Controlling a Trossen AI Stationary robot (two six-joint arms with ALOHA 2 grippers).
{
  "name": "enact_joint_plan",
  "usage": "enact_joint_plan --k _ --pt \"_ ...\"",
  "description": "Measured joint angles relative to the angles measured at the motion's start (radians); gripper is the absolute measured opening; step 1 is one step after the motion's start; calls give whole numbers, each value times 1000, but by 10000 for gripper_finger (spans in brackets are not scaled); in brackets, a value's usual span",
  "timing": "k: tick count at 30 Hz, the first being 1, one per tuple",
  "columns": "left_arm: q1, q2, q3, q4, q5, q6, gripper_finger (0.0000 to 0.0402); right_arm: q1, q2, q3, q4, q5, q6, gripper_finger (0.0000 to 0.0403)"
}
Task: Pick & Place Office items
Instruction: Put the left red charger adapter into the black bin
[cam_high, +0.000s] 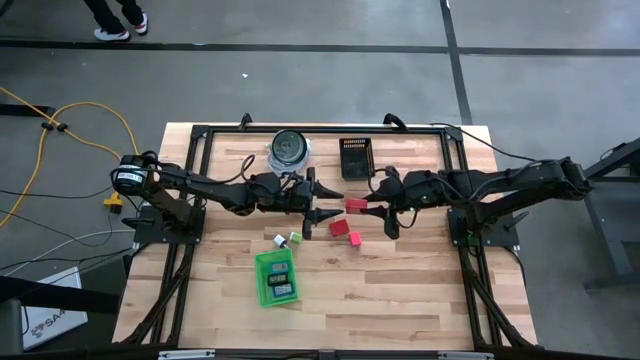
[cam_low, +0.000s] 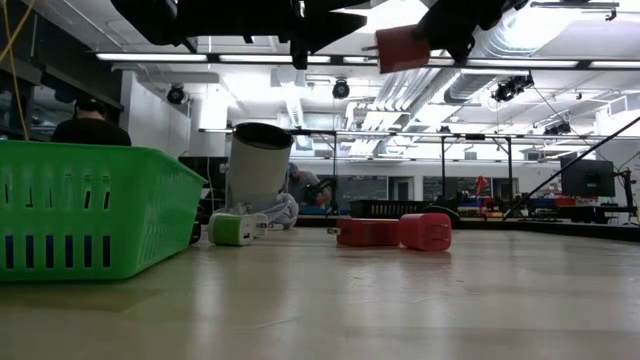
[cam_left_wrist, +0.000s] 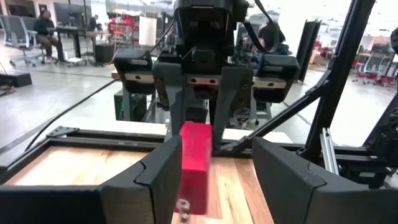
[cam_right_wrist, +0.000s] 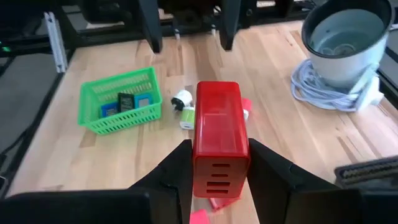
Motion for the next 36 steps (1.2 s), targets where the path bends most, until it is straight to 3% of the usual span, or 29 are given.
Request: enact_joint_plan --k 10,18,28,36 --pt "-4 -83 0 -164 -1 -4 189 -121 39 0 -26 12 -44 111" --pt "-27 -92 -1 -201 -2 21 189 -302 206 0 75 -112 -119 111" --pt "-27 -91 -1 -233 -7 27 189 -515 338 0 142 -17 -150 111" --pt "-26 -91 -1 -241 -7 27 189 -551 466 0 231 37 -188 111"
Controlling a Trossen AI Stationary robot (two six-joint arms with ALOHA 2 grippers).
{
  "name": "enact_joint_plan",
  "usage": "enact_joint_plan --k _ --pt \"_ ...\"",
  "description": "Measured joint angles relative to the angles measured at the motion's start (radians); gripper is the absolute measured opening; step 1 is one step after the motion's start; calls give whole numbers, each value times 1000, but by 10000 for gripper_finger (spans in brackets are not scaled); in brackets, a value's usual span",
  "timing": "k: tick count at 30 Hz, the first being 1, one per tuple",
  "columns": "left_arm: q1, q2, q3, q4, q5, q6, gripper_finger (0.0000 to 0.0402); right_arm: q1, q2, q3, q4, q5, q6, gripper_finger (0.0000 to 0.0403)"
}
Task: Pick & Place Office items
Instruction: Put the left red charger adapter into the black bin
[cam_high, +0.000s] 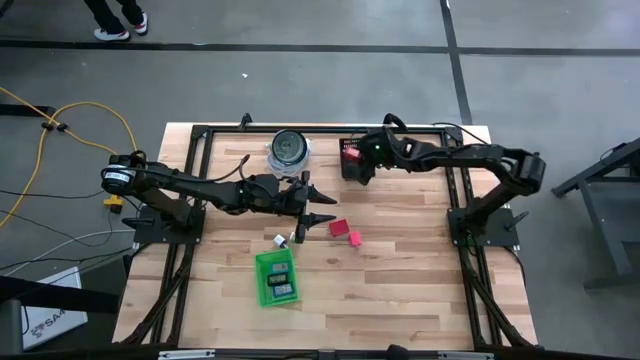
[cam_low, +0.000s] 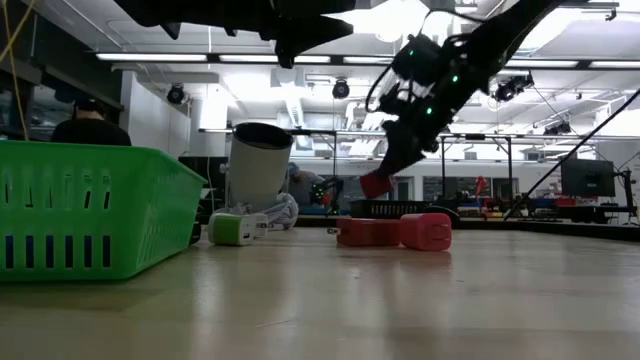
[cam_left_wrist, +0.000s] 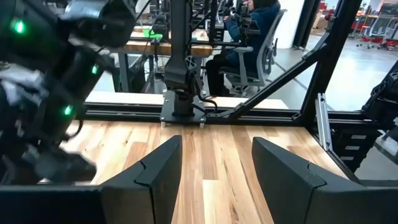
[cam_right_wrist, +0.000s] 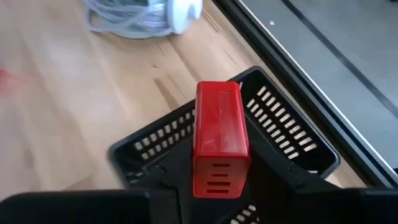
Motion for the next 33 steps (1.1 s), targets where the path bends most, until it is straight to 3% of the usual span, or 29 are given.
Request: enact_joint_plan --k 6,33 --pt "0 0 0 0 0 0 189 0 86 0 81 121 30 111" --pt "0 1 0 4 0 0 189 -31 124 0 127 111 144 113"
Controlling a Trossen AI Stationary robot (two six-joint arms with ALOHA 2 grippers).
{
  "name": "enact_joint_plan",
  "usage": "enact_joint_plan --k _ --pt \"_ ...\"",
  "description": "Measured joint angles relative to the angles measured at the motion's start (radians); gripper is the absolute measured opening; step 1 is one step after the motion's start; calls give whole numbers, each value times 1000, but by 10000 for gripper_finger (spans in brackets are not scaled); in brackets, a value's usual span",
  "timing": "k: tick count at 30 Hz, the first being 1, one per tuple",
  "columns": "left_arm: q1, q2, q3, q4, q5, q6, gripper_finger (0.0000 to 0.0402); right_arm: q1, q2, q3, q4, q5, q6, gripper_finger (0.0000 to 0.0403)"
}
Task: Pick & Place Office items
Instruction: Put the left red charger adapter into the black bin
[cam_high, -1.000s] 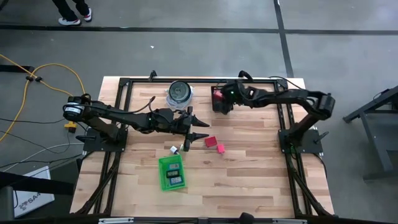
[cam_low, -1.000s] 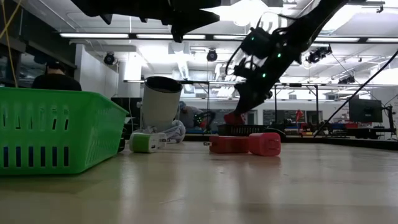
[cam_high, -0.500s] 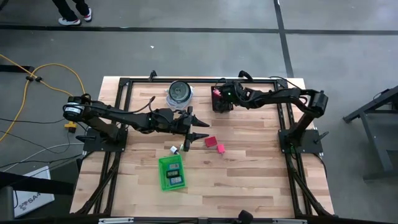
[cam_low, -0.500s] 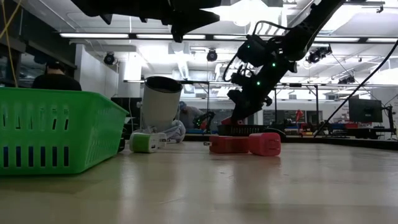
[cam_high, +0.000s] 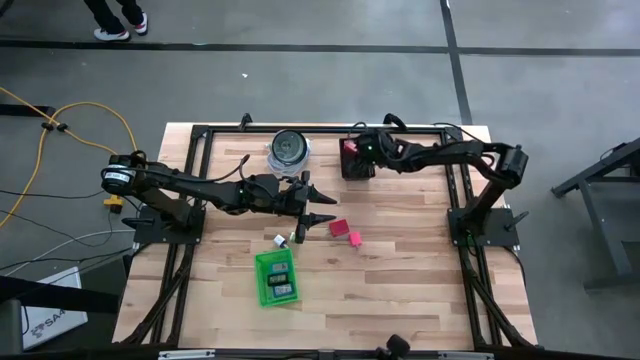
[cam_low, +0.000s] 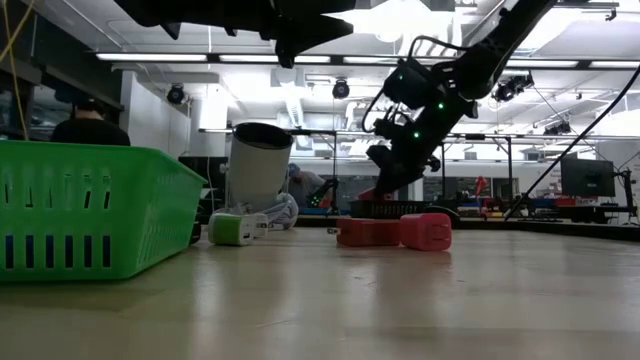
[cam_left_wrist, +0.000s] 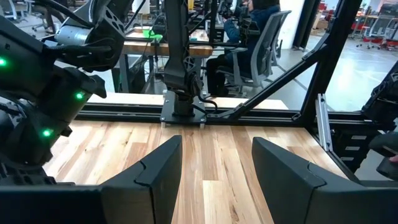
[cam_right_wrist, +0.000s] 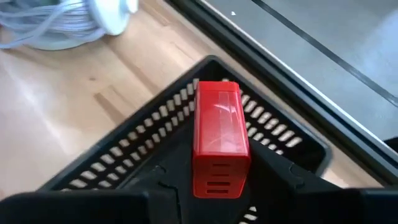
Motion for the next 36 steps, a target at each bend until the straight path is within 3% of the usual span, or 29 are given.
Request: enact_joint_plan --k 24,36 --pt "0 0 0 -1 0 0 189 -32 4 0 -21 -101 19 127" --pt "0 0 0 -1 0 -1 189 -34 61 1 9 -87 17 129"
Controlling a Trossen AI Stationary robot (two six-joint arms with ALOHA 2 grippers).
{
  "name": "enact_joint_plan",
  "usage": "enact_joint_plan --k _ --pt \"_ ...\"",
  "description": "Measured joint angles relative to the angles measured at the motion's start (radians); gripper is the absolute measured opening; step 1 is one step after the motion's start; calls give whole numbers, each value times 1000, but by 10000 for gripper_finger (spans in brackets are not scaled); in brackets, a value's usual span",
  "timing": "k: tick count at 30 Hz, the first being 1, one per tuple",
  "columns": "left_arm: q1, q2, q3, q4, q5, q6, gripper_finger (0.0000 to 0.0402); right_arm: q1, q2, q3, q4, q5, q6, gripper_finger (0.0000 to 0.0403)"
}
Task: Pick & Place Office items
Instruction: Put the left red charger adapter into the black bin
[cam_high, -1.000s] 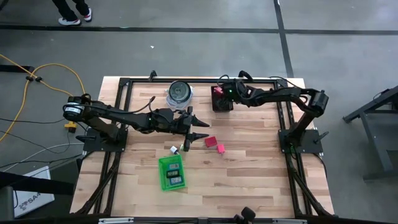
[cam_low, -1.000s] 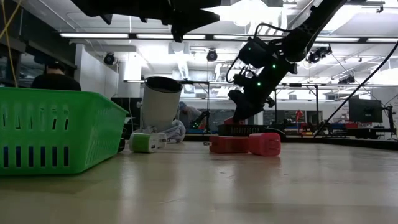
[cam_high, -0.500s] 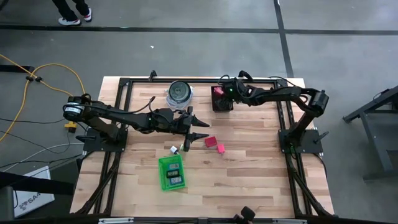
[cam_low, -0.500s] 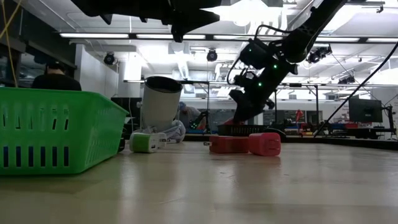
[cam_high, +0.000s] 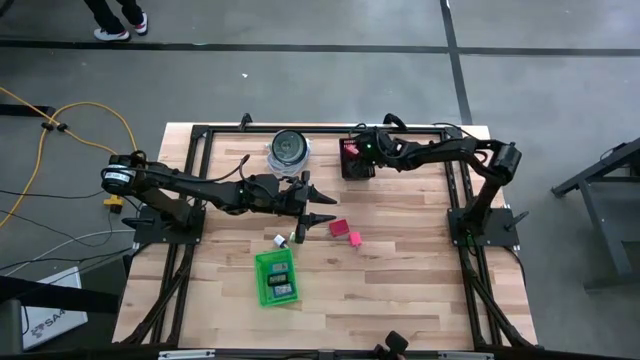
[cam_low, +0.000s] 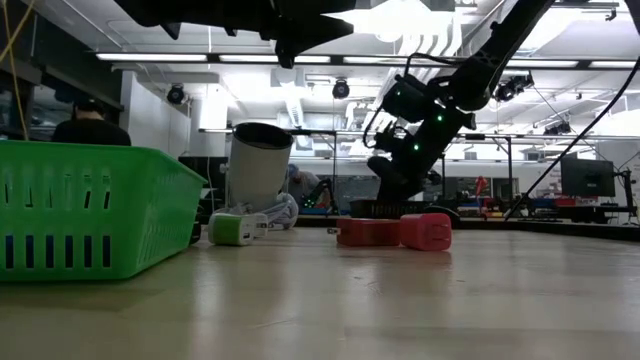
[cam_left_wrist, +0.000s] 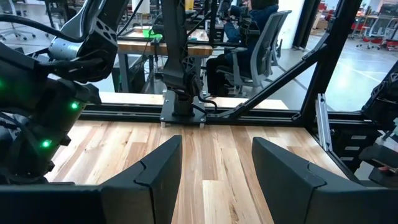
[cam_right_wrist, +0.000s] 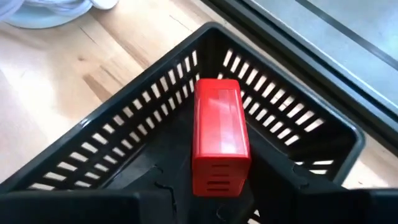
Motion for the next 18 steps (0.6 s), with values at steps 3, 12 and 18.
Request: enact_joint_plan --k 3,12,18 --pt "0 0 0 0 0 0 189 0 0 0 11 -5 -2 131" --pt "0 0 0 0 0 1 189 0 0 0 17 -36 -11 162" --pt "0 0 0 0 0 1 189 0 0 0 17 -39 -11 182"
